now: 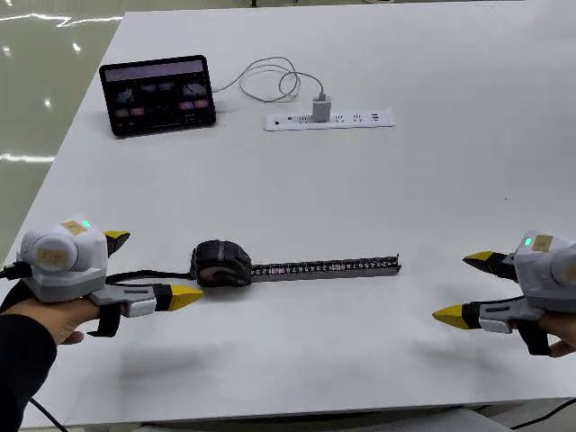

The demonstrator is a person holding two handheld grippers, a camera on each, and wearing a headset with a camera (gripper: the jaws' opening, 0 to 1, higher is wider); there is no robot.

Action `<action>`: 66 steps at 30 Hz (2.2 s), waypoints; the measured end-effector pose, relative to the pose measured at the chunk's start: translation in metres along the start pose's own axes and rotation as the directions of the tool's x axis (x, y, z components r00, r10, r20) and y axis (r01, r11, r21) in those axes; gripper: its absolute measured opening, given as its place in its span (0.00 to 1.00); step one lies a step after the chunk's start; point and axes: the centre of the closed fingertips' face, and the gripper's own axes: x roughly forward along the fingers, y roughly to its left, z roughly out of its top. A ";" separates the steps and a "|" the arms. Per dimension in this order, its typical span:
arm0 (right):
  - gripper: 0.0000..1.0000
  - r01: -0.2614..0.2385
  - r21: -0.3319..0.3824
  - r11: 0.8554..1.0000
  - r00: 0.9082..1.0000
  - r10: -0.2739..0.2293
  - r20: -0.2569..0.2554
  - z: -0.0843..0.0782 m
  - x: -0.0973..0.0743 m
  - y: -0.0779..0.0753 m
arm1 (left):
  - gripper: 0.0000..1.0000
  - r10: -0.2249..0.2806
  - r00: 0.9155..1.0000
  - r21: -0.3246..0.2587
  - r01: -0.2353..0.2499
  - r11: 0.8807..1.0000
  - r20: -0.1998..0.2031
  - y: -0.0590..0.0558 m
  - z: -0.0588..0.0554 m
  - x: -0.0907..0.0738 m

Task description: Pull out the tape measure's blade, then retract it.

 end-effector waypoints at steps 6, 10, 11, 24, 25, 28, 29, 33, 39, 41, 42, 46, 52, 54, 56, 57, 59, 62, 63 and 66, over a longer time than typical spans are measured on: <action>0.78 0.025 0.006 1.000 1.000 -0.025 0.005 -0.007 -0.006 0.011 | 1.00 0.007 1.000 0.015 -0.007 1.000 0.003 -0.003 -0.010 -0.012; 0.81 0.024 0.012 1.000 1.000 -0.024 0.006 -0.012 -0.011 0.024 | 1.00 0.021 1.000 -0.004 -0.021 1.000 0.007 -0.004 -0.017 -0.019; 0.83 0.026 0.007 1.000 1.000 -0.026 0.005 -0.015 -0.013 0.027 | 1.00 0.026 1.000 -0.002 -0.026 1.000 0.001 -0.005 -0.020 -0.021; 0.95 0.092 0.019 0.996 0.995 -0.093 0.022 -0.026 -0.054 0.021 | 1.00 0.017 0.999 -0.041 -0.019 0.999 -0.030 -0.019 -0.039 -0.038; 0.97 0.094 0.022 0.995 0.995 -0.094 0.029 -0.026 -0.055 0.021 | 1.00 0.018 0.999 -0.033 -0.019 0.999 -0.041 -0.020 -0.042 -0.040; 1.00 0.098 0.027 0.995 0.995 -0.099 0.029 -0.029 -0.058 0.022 | 1.00 0.026 0.999 -0.027 -0.027 0.999 -0.043 -0.021 -0.045 -0.044; 1.00 0.102 0.027 0.994 0.994 -0.103 0.028 -0.031 -0.059 0.022 | 1.00 0.032 0.999 -0.037 -0.033 0.999 -0.042 -0.020 -0.045 -0.045; 1.00 0.110 0.046 0.993 0.993 -0.112 0.032 -0.037 -0.062 0.025 | 1.00 0.038 0.998 -0.031 -0.040 0.999 -0.046 -0.021 -0.045 -0.048; 1.00 0.123 0.047 0.991 0.991 -0.125 0.038 -0.037 -0.068 0.024 | 1.00 0.048 0.997 -0.031 -0.050 0.998 -0.058 -0.018 -0.048 -0.049; 1.00 0.124 0.048 0.991 0.991 -0.126 0.039 -0.037 -0.068 0.025 | 1.00 0.048 0.998 -0.029 -0.050 0.998 -0.050 -0.019 -0.047 -0.048; 1.00 0.125 0.048 0.991 0.991 -0.127 0.039 -0.037 -0.068 0.025 | 1.00 0.050 0.998 -0.028 -0.051 0.998 -0.048 -0.019 -0.046 -0.048; 1.00 0.125 0.044 0.991 0.991 -0.126 0.041 -0.038 -0.070 0.025 | 1.00 0.054 0.998 -0.036 -0.056 0.998 -0.043 -0.021 -0.045 -0.049; 1.00 0.137 0.053 0.989 0.989 -0.140 0.049 -0.038 -0.073 0.020 | 1.00 0.062 0.997 -0.047 -0.064 0.997 -0.043 -0.022 -0.046 -0.052; 1.00 0.138 0.051 0.989 0.989 -0.141 0.048 -0.039 -0.074 0.020 | 1.00 0.063 0.997 -0.049 -0.065 0.997 -0.040 -0.022 -0.045 -0.052; 1.00 0.137 0.050 0.989 0.989 -0.140 0.049 -0.039 -0.074 0.021 | 1.00 0.062 0.997 -0.053 -0.064 0.997 -0.036 -0.023 -0.044 -0.052; 1.00 0.136 0.051 0.989 0.989 -0.138 0.050 -0.039 -0.074 0.021 | 1.00 0.062 0.997 -0.054 -0.064 0.996 -0.036 -0.023 -0.044 -0.052; 1.00 0.135 0.046 0.990 0.989 -0.137 0.048 -0.039 -0.074 0.022 | 1.00 0.063 0.997 -0.054 -0.065 0.996 -0.036 -0.024 -0.044 -0.051; 1.00 0.132 0.049 0.990 0.990 -0.134 0.051 -0.039 -0.074 0.024 | 1.00 0.064 0.997 -0.053 -0.066 0.996 -0.032 -0.024 -0.043 -0.050; 1.00 0.131 0.048 0.990 0.990 -0.134 0.049 -0.039 -0.074 0.024 | 1.00 0.065 0.997 -0.052 -0.067 0.996 -0.032 -0.024 -0.043 -0.049; 1.00 0.126 0.046 0.991 0.991 -0.129 0.047 -0.040 -0.075 0.026 | 1.00 0.066 0.997 -0.056 -0.067 0.996 -0.026 -0.025 -0.040 -0.049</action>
